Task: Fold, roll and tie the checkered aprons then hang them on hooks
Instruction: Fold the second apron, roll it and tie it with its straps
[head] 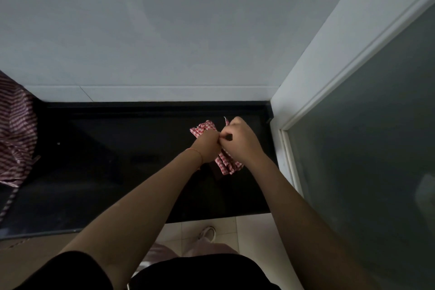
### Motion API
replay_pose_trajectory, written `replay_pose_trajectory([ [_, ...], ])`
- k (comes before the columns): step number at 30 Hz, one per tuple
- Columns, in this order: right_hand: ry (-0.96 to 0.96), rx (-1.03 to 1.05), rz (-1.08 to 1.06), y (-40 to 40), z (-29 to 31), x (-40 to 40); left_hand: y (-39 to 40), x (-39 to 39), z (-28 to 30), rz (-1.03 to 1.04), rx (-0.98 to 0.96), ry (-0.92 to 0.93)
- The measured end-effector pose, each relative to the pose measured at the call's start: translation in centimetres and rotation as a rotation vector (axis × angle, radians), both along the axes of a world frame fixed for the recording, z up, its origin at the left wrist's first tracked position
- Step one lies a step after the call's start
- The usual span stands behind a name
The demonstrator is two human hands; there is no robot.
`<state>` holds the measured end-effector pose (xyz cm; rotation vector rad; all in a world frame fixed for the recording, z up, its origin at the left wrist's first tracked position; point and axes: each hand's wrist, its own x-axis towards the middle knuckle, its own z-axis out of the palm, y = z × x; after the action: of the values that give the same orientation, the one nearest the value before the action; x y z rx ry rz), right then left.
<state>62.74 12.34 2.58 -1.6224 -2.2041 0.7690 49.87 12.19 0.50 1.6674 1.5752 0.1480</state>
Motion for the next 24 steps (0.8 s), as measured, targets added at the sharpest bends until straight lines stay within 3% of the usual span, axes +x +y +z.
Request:
replay_pose_trajectory([
  [3,0.050,0.040,0.002,0.1,0.1,0.4,0.2,-0.4,-0.2,-0.082,-0.020,0.025],
  [5,-0.038,0.050,0.045,0.3,-0.1,0.4,0.3,-0.7,-0.2,-0.121,-0.016,0.029],
  [10,-0.114,-0.131,0.049,0.2,-0.5,0.5,0.9,-1.7,-0.5,-0.181,-0.053,0.024],
  [14,-0.119,-0.217,-0.066,0.1,-1.4,0.8,0.7,-2.3,0.3,-0.232,-0.090,0.077],
  [20,0.040,-0.445,-0.078,-0.1,-2.2,0.4,0.3,-2.8,0.5,-0.080,0.057,0.022],
  [24,0.083,-0.403,-0.056,-0.2,-2.4,-0.1,0.0,-3.2,0.0,0.045,0.132,-0.058],
])
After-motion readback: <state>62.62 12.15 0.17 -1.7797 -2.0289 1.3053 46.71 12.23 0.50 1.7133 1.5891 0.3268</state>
